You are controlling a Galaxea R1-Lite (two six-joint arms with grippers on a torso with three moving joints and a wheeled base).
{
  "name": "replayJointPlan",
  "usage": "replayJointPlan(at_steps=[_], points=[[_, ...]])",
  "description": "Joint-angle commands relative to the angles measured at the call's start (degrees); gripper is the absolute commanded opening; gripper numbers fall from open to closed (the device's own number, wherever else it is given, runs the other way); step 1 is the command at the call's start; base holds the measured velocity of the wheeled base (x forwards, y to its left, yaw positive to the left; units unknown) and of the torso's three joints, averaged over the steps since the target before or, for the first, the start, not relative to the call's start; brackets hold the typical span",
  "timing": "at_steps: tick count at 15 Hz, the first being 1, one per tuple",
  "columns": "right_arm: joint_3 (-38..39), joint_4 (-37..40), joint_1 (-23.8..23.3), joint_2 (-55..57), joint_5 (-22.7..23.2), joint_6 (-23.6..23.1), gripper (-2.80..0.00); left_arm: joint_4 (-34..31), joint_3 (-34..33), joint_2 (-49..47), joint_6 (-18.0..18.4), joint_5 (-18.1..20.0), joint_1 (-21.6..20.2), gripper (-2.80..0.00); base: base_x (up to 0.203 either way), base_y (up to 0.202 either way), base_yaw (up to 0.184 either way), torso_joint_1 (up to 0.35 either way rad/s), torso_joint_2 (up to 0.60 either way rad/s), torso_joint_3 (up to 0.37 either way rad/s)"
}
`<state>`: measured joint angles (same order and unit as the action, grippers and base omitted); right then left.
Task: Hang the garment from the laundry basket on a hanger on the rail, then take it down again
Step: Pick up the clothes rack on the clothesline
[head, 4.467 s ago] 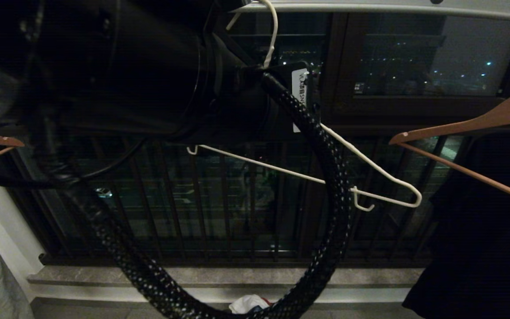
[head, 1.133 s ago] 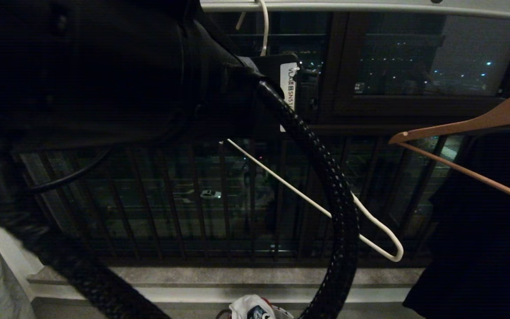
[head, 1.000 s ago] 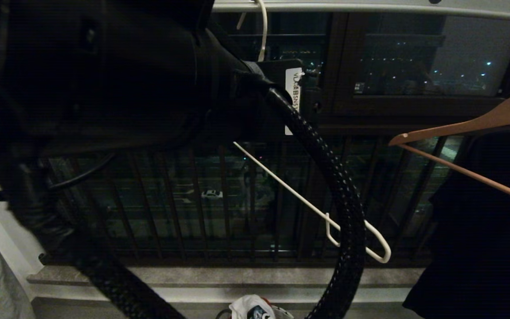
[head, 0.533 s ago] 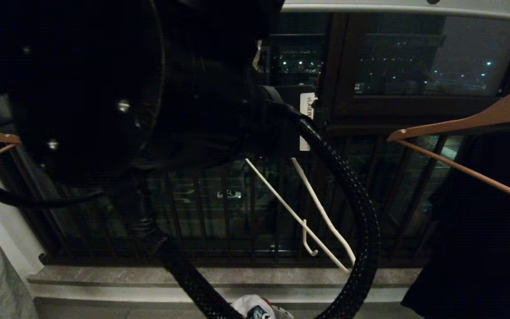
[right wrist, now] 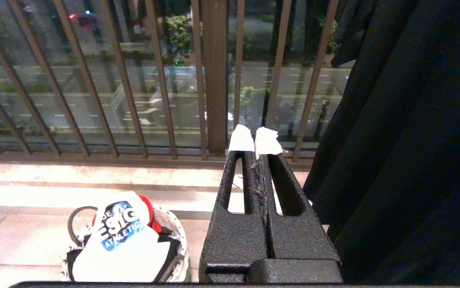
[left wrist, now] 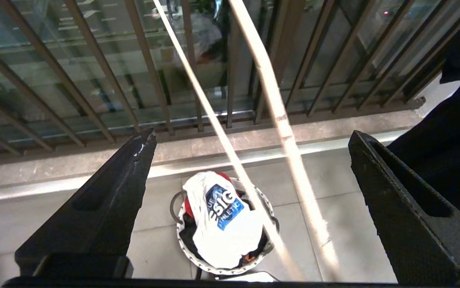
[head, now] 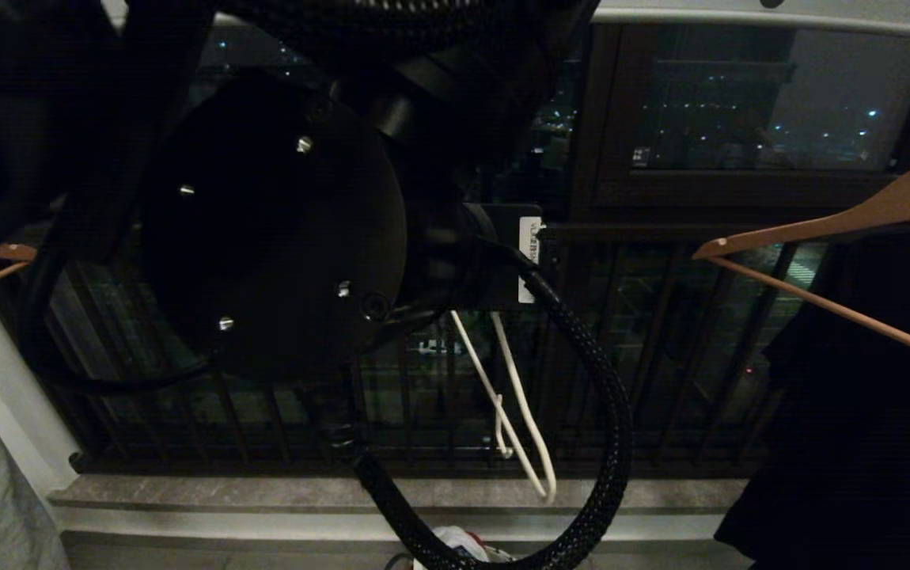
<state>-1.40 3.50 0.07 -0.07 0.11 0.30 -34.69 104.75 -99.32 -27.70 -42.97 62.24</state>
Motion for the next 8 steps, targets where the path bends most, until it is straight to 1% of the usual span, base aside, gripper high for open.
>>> replayJointPlan(at_steps=[1, 8], points=[[0.0, 0.0, 0.0, 0.1, 0.0, 0.0, -2.8, -0.2, -0.3, 0.4, -0.4, -0.3, 0.0, 0.0, 0.0, 0.0, 0.0, 0.0, 0.0, 0.0], [0.0, 0.0, 0.0, 0.1, 0.1, 0.0, -2.8, -0.2, -0.9, 0.2, -0.6, -0.4, -0.2, 0.0, 0.0, 0.0, 0.0, 0.0, 0.0, 0.0]])
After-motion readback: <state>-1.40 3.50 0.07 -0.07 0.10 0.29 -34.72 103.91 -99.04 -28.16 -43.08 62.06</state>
